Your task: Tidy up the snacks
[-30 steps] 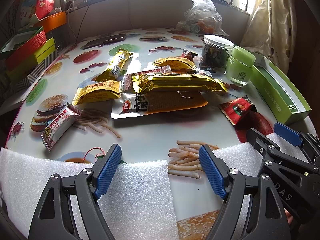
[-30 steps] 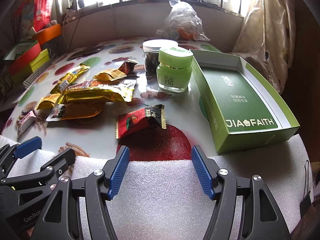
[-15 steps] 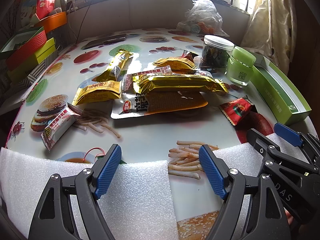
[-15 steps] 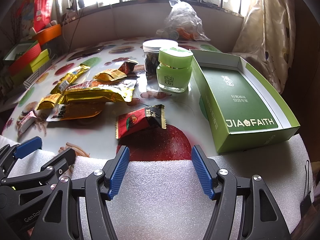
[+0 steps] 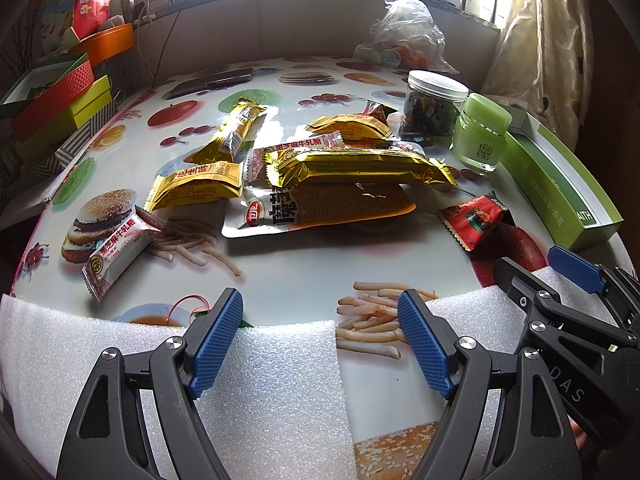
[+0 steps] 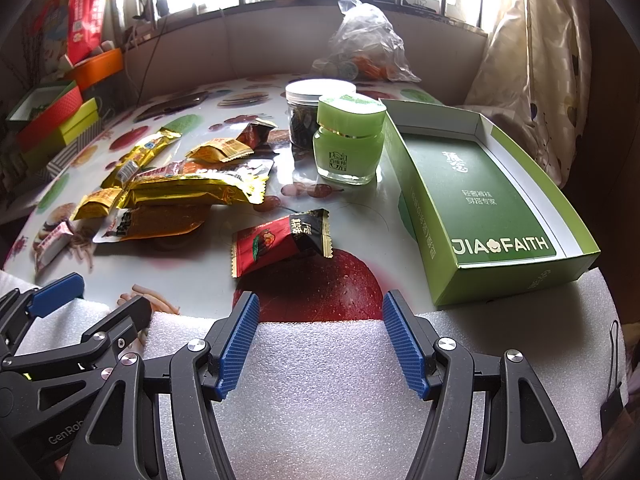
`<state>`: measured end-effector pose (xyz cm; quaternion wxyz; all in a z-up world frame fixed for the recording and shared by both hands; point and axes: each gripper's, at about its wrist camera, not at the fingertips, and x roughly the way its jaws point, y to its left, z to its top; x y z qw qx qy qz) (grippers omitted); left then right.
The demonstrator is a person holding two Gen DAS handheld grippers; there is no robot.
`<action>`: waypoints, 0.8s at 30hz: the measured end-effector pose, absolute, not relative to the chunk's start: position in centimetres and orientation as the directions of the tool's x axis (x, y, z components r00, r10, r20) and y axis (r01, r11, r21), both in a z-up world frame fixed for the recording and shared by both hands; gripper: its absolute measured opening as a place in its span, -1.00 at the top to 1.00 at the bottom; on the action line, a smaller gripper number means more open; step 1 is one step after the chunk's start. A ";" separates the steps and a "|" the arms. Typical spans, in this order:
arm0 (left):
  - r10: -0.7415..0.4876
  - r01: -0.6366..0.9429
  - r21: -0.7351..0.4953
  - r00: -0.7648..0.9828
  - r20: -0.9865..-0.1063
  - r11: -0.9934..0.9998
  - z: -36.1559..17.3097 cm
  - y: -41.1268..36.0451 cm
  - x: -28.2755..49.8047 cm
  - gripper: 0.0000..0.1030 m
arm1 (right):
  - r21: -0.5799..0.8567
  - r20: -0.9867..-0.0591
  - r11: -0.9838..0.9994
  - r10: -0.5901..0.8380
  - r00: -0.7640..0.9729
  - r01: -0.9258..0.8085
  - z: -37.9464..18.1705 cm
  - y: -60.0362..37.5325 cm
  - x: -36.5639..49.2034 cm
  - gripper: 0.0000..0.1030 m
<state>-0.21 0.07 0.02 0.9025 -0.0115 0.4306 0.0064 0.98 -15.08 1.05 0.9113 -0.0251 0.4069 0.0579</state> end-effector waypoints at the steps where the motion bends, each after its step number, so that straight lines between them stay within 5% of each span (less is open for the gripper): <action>1: 0.001 -0.021 -0.015 0.629 -0.777 1.000 0.0 0.1 -0.3 -0.55 | 0.001 -0.744 0.992 0.085 0.662 -0.126 1.1 -15.1 1.0 -0.25; 24: -0.024 0.005 -0.026 0.612 -0.790 1.000 0.6 0.6 0.2 -0.55 | 0.027 -0.753 0.990 0.110 0.649 -0.138 1.3 -15.4 1.5 -0.25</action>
